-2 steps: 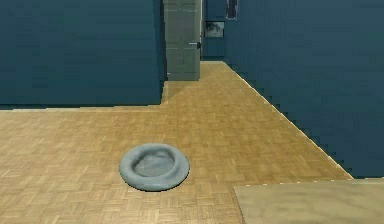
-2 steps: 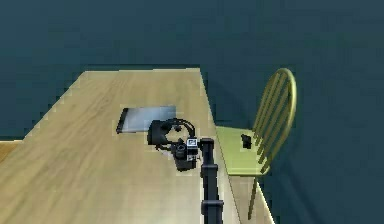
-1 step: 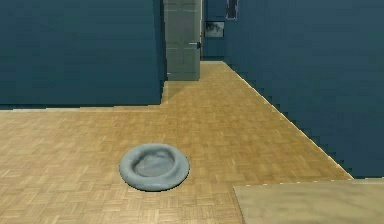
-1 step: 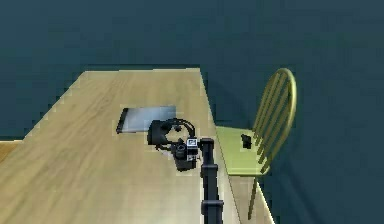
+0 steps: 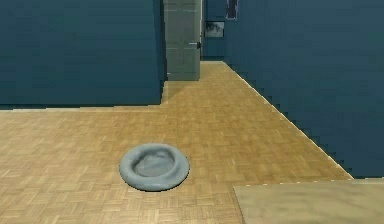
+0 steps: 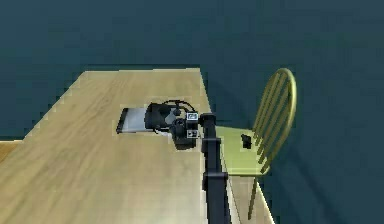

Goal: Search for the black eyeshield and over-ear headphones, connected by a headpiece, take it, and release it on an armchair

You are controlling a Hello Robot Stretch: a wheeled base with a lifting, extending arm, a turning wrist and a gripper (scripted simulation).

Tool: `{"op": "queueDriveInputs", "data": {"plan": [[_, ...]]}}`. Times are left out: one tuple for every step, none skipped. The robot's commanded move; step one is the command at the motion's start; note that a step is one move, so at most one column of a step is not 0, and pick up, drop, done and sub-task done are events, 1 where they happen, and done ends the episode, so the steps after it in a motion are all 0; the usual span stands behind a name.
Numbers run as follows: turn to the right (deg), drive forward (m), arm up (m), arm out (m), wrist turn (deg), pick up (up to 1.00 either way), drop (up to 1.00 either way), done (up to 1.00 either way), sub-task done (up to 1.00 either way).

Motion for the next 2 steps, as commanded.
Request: {"op": "queueDriveInputs", "data": {"plan": [[0.0, 0.0, 0.22, 0.0, 0.0, 0.0, 0.0, 0.0, 0.0], [0.0, 0.0, 0.0, 0.0, -45.0, 0.0, 0.0, 0.0, 0.0]]}}
